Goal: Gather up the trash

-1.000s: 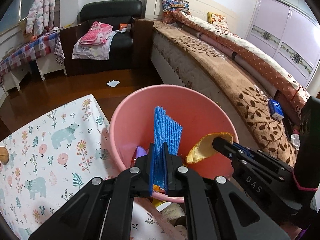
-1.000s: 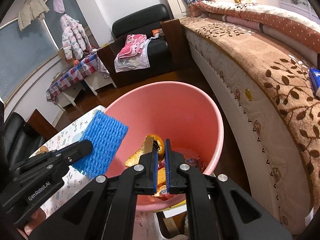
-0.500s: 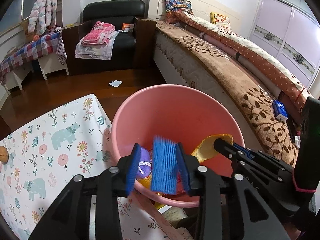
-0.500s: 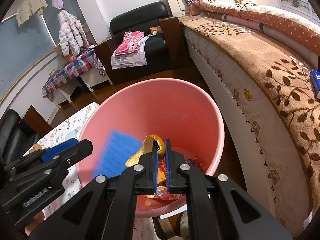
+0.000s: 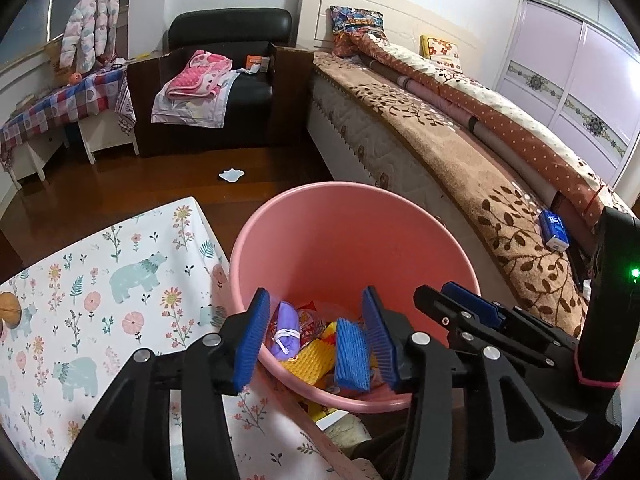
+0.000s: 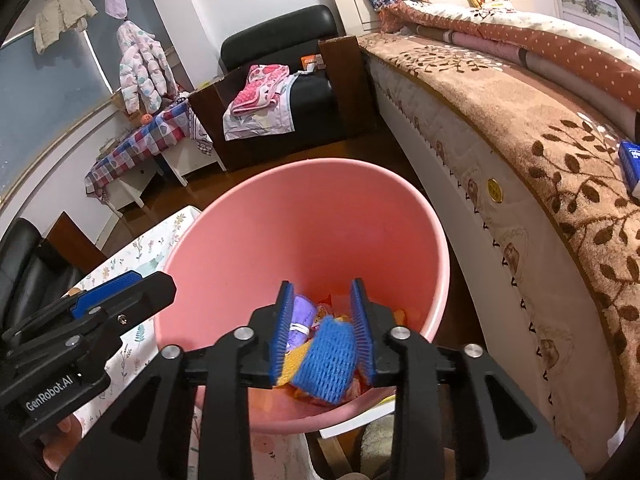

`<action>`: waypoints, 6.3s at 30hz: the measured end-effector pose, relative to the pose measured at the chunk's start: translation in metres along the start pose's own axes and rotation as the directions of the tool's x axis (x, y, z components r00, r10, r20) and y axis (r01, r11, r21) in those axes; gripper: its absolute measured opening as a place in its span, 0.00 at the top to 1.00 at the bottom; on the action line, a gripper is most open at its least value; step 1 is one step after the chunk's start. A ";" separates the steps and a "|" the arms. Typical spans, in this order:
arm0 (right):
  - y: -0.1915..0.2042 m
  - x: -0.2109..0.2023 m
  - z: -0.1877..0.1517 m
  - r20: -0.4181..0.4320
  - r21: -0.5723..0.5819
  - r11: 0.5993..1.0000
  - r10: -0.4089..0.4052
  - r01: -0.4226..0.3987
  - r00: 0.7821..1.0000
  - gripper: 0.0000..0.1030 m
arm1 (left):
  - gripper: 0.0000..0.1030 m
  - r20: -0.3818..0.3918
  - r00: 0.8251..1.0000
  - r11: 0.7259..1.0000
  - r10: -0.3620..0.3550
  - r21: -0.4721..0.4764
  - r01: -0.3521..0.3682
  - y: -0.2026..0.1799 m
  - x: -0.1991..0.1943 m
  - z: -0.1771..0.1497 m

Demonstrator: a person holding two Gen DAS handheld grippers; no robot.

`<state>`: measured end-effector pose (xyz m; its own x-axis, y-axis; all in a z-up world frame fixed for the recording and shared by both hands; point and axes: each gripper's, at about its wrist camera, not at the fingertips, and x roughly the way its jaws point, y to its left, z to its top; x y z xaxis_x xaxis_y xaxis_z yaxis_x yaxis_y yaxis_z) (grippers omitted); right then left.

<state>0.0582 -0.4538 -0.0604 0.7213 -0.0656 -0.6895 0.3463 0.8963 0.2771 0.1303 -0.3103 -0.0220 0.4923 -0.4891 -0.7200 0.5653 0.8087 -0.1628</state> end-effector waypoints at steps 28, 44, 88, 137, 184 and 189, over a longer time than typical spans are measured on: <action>0.020 -0.035 -0.011 0.042 -0.044 0.999 0.014 -0.012 0.999 0.57 | 0.46 0.070 0.998 1.000 0.008 -0.016 -0.007 0.004 -0.049 -0.006; 0.021 -0.041 -0.012 0.049 -0.048 0.999 0.016 -0.013 0.999 0.46 | 0.34 0.058 0.998 0.999 0.028 -0.042 -0.026 0.005 -0.051 -0.009; 0.040 -0.064 -0.015 0.084 -0.077 0.996 -0.035 0.042 0.996 0.31 | 0.34 0.111 0.981 0.986 0.156 -0.068 -0.149 0.020 -0.079 -0.016; 0.076 -0.100 -0.029 0.196 -0.118 0.993 0.022 0.002 0.980 0.31 | 0.37 0.208 0.938 0.958 0.277 -0.139 -0.252 0.040 -0.127 -0.034; 0.100 -0.130 -0.040 0.231 -0.169 0.986 0.048 -0.008 0.972 0.31 | 0.37 0.258 0.925 0.956 0.279 -0.161 -0.244 0.043 -0.170 -0.051; 0.101 -0.131 -0.041 0.233 -0.169 0.986 0.048 -0.009 0.971 0.31 | 0.37 0.263 0.924 0.956 0.279 -0.163 -0.242 0.043 -0.173 -0.053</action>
<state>-0.0259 -0.3369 0.0303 0.8569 -0.1222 -0.5007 0.2336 0.9581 0.1659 0.0349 -0.1735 0.0594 0.7862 -0.3121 -0.5334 0.3132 0.9453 -0.0913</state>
